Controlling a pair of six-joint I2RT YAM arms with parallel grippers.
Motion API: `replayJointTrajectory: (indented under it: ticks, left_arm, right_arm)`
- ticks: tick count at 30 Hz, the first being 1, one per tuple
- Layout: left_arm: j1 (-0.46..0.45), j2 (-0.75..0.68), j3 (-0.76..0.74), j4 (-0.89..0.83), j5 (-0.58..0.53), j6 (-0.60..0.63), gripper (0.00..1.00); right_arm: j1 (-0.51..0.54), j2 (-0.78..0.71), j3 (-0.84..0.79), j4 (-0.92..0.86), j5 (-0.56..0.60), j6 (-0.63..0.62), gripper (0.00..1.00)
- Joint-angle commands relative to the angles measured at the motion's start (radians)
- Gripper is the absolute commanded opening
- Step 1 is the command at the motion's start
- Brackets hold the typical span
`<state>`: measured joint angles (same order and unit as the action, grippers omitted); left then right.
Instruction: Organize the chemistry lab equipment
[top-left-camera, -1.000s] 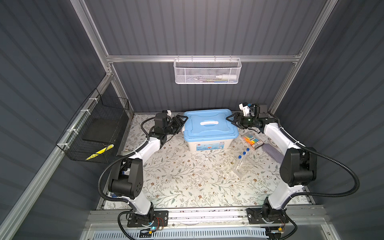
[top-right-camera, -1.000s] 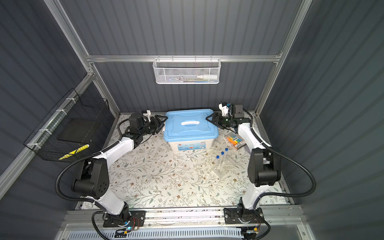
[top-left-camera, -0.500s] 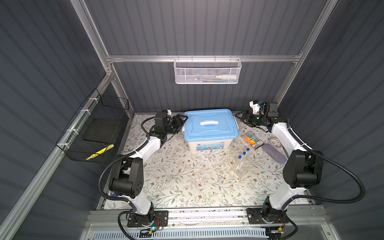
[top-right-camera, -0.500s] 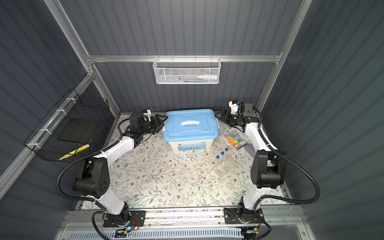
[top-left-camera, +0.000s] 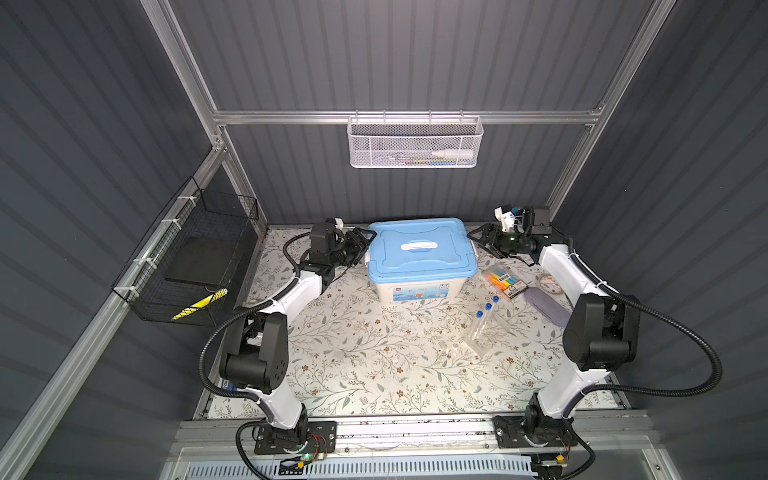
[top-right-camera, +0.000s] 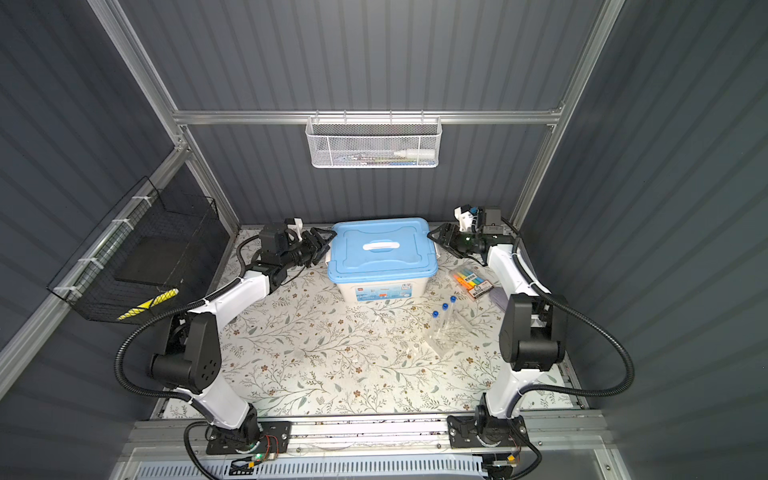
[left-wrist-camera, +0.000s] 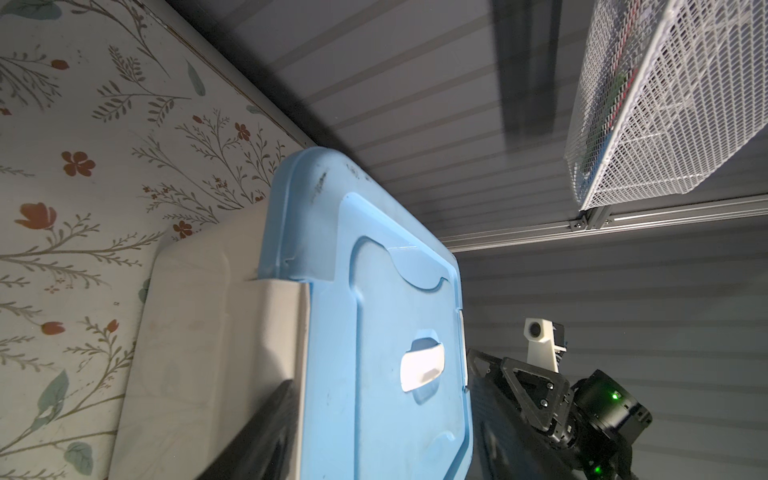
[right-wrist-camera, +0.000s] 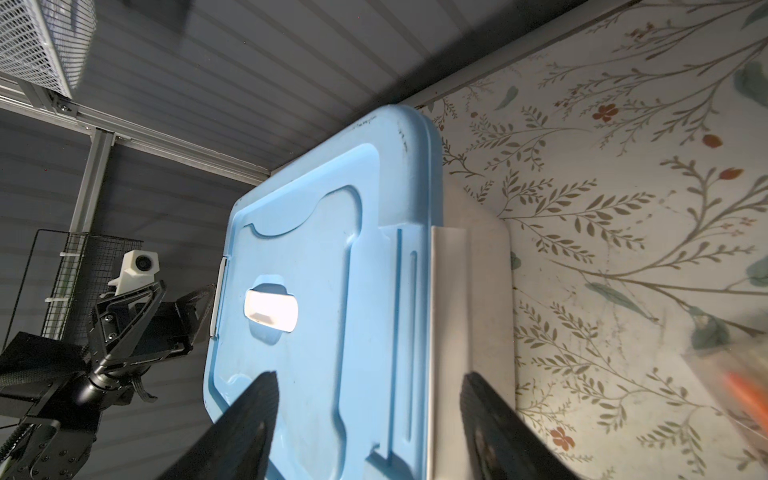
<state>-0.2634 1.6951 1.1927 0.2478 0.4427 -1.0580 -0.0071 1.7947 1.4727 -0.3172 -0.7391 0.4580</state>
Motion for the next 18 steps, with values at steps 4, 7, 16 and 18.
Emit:
replayJointTrajectory:
  ticks: [4, 7, 16, 18]
  left_arm:
    - [-0.017, 0.024, 0.016, -0.033, 0.023, 0.0, 0.68]
    - [-0.019, 0.03, 0.019, -0.033, 0.022, 0.0, 0.68]
    - [-0.03, 0.041, 0.022, -0.03, 0.016, 0.001, 0.68]
    - [-0.031, 0.041, 0.019, -0.03, 0.014, 0.001, 0.68]
  right_arm:
    - [0.025, 0.021, 0.01, 0.016, -0.031, 0.011, 0.7]
    - [0.035, 0.024, 0.011, 0.016, -0.031, 0.012, 0.7]
    - [0.065, 0.027, 0.007, 0.021, -0.034, 0.019, 0.7]
    - [0.07, 0.031, 0.008, 0.021, -0.034, 0.023, 0.7]
